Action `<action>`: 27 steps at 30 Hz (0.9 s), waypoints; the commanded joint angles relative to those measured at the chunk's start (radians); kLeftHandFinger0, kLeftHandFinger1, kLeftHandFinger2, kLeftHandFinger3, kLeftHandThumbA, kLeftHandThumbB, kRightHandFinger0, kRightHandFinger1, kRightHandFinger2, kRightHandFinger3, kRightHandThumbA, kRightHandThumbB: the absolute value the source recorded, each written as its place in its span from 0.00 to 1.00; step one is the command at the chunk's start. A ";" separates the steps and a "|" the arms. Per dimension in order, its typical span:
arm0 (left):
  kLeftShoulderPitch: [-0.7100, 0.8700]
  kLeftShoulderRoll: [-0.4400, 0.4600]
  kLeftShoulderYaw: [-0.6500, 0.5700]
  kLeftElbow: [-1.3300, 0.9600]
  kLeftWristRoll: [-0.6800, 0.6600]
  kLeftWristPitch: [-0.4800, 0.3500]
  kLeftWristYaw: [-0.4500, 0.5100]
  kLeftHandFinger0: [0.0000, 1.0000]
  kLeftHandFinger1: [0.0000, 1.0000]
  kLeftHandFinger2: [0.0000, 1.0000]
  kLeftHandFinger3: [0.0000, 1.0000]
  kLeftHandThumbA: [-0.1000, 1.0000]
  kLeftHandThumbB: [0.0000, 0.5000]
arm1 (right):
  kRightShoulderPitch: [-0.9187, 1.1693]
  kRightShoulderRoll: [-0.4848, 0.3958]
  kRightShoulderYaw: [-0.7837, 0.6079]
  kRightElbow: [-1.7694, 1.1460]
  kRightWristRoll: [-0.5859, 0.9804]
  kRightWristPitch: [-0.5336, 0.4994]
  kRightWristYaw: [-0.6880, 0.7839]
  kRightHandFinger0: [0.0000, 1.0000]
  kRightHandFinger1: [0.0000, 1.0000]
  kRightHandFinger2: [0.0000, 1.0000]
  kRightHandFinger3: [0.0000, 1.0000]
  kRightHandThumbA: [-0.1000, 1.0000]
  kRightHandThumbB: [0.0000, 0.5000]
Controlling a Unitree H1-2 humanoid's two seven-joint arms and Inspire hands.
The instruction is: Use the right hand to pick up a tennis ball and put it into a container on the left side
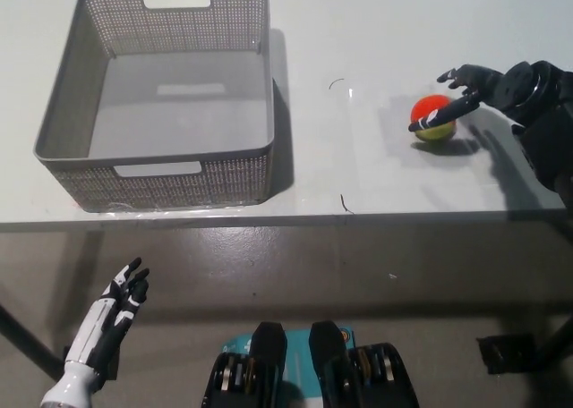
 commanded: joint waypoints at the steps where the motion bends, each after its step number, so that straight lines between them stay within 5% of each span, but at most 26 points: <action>1: -0.016 0.018 -0.006 -0.029 0.007 0.005 -0.014 1.00 1.00 1.00 1.00 0.86 0.51 | -0.091 -0.005 0.013 0.021 -0.002 -0.078 -0.033 1.00 1.00 1.00 1.00 1.00 0.93; 13: -0.024 0.026 -0.012 -0.013 0.012 -0.016 -0.016 1.00 1.00 1.00 1.00 0.84 0.49 | -0.090 0.005 0.034 0.064 -0.003 -0.116 -0.048 1.00 1.00 1.00 1.00 1.00 0.84; 20: -0.027 0.029 -0.016 -0.017 0.011 -0.008 -0.019 1.00 1.00 1.00 1.00 0.85 0.50 | -0.096 0.007 0.047 0.085 -0.012 -0.118 -0.050 1.00 1.00 1.00 1.00 1.00 0.91; 27: -0.030 0.030 -0.018 -0.022 0.010 -0.002 -0.019 1.00 1.00 1.00 1.00 0.83 0.53 | -0.100 0.010 0.048 0.098 -0.006 -0.133 -0.048 1.00 1.00 1.00 1.00 1.00 0.85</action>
